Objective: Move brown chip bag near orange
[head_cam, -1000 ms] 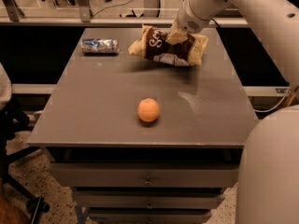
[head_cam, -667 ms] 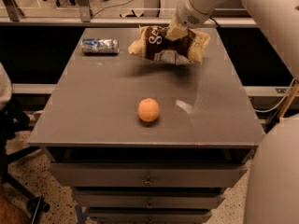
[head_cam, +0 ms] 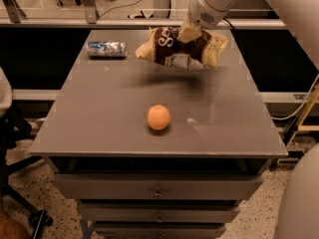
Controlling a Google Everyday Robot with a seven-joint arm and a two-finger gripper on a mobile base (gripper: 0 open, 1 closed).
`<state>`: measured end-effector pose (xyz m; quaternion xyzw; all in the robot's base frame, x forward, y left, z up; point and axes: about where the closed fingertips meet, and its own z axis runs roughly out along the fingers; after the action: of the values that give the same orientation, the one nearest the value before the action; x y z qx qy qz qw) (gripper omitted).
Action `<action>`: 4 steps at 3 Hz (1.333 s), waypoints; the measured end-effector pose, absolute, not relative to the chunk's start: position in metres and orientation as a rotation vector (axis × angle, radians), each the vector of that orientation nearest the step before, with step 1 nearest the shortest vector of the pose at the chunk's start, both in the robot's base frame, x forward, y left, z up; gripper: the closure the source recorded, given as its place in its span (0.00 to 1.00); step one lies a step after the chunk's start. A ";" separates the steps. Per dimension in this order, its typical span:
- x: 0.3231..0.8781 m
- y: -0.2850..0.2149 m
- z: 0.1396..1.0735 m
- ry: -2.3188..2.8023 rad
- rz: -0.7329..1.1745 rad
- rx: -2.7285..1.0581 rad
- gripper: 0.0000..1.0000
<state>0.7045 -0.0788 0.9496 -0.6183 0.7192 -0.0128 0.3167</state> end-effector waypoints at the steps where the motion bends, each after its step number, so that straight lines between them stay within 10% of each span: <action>1: 0.696 -0.072 0.949 1.888 -0.037 -1.665 1.00; 4: 0.636 -0.060 0.965 1.870 -0.137 -1.685 1.00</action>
Offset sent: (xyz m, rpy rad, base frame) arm -0.0492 0.0247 0.0205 -0.0923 -0.0318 0.0668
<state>0.6356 -0.0604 0.9652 -0.6364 0.7065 -0.0519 0.3054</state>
